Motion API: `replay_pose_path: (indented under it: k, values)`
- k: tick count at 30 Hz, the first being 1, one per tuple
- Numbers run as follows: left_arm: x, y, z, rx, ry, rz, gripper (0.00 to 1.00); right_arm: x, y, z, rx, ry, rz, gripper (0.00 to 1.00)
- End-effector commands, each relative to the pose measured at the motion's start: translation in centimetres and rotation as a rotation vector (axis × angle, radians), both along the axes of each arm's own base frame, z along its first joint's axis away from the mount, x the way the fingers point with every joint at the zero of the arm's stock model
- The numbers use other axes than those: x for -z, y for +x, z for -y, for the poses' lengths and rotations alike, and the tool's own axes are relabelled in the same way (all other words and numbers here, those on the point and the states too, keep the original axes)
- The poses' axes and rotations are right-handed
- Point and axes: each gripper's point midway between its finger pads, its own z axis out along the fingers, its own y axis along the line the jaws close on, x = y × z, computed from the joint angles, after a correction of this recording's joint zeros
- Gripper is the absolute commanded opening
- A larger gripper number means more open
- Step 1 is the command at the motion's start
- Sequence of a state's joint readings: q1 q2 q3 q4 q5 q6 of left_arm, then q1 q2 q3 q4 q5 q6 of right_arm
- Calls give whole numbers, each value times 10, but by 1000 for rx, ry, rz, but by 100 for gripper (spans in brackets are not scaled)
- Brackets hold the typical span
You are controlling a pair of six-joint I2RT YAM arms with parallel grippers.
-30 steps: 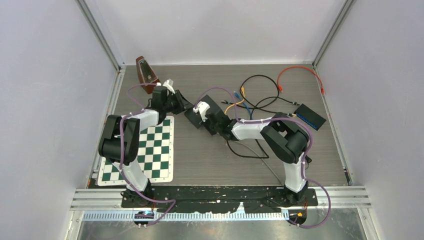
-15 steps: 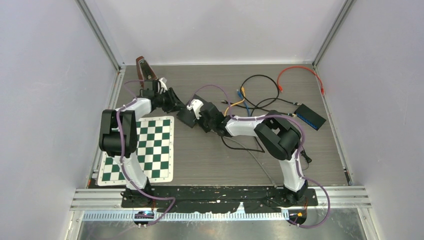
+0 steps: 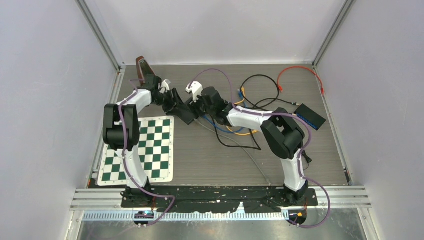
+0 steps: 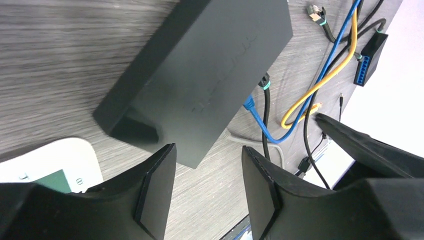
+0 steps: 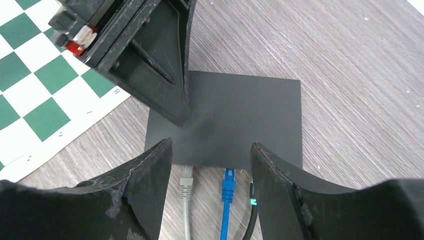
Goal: Insert the plug into the switch port
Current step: Insert the connector into the switch port.
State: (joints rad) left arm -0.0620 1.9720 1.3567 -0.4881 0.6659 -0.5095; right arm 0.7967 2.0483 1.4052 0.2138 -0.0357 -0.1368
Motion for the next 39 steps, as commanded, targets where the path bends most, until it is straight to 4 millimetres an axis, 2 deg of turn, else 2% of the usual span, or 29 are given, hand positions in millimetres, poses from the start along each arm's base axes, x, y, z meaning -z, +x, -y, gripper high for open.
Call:
replay_pose_path:
  k: [1, 2, 3, 4, 5, 6, 7, 10, 11, 12, 14, 18, 21, 23, 25, 27, 30, 32, 36, 39]
  values:
    - [-34, 7, -14, -7, 40, 84, 55, -86, -8, 8, -1, 117, 98, 66]
    - [-38, 5, -15, -10, 48, 93, 56, -90, -11, 11, 7, 120, 85, 66]
    - [-46, 4, -16, -15, 54, 115, 69, -102, -13, 17, 28, 133, 90, 66]
    - [-50, 1, -17, -19, 62, 126, 81, -103, -17, 22, 45, 135, 62, 66]
    - [-55, -1, -18, -23, 74, 143, 97, -114, -17, 33, 96, 139, 71, 66]
    - [-60, -5, -19, -23, 84, 159, 99, -114, -21, 41, 129, 138, 38, 66]
    - [-65, -9, -20, -20, 96, 173, 99, -123, -24, 53, 174, 143, 46, 66]
    - [-83, -25, -24, 3, 163, 239, 100, -122, -37, 89, 339, 159, -44, 66]
    - [-91, -32, -26, 12, 193, 264, 100, -123, -44, 107, 398, 149, -50, 65]
    - [-99, -38, -26, 21, 221, 296, 100, -124, -48, 115, 445, 174, -78, 65]
    - [-118, -54, -27, 42, 289, 358, 100, -127, -62, 144, 554, 193, -105, 65]
    - [-155, -89, -28, 87, 437, 500, 100, -118, -96, 176, 613, 191, -197, 65]
    - [-186, -117, -26, 90, 510, 608, 100, -102, -122, 186, 579, 192, -257, 66]
    - [-203, -130, -23, 81, 505, 679, 100, -90, -138, 199, 576, 170, -280, 66]
    - [-211, -140, -20, 70, 458, 732, 100, -79, -151, 215, 613, 153, -308, 66]
    - [-210, -145, -17, 50, 413, 774, 100, -66, -163, 228, 659, 146, -351, 66]
    - [-179, -150, -21, -33, 383, 693, 100, -49, -179, 246, 711, 140, -388, 67]
    - [-163, -161, -8, 56, 321, 662, 100, -43, -186, 259, 752, 135, -385, 67]
    - [-144, -165, 7, 39, 220, 593, 98, -47, -190, 273, 808, 180, -367, 67]
    - [-124, -152, 13, -50, 173, 554, 88, -53, -191, 276, 822, 218, -363, 67]
